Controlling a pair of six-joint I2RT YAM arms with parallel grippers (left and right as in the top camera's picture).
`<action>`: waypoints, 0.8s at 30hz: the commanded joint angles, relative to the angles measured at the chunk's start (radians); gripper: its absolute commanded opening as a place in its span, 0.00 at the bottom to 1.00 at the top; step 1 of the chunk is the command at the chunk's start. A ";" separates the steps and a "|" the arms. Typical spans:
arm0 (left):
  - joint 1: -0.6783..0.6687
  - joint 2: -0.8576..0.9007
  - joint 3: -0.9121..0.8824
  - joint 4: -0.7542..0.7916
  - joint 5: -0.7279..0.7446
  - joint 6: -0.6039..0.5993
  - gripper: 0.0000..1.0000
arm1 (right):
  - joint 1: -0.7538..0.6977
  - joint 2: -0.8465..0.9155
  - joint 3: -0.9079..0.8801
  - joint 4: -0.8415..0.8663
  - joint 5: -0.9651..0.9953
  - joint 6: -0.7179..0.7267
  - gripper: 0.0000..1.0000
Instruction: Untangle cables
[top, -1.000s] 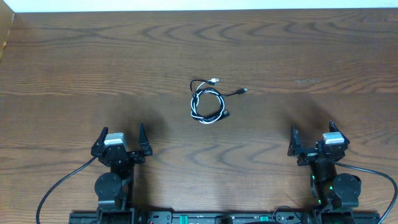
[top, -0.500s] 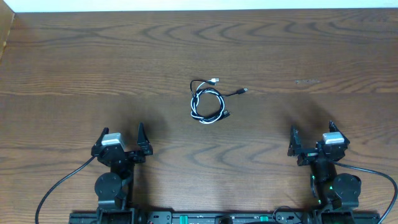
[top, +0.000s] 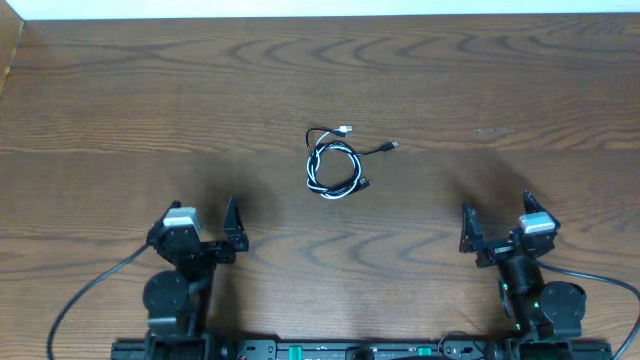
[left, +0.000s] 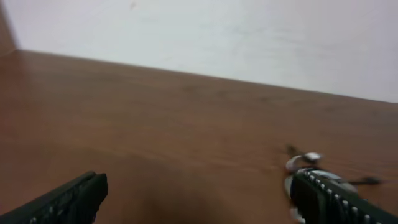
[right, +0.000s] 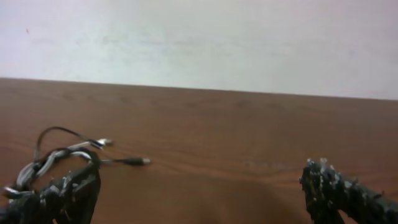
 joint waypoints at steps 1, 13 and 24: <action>0.005 0.107 0.150 -0.013 0.135 0.008 0.99 | 0.005 0.038 0.097 -0.031 -0.056 0.070 0.99; -0.065 0.756 0.836 -0.499 0.245 0.066 0.99 | 0.005 0.554 0.557 -0.282 -0.140 0.070 0.99; -0.260 1.312 1.338 -0.852 0.241 0.086 0.99 | 0.005 0.966 0.942 -0.537 -0.326 0.047 0.99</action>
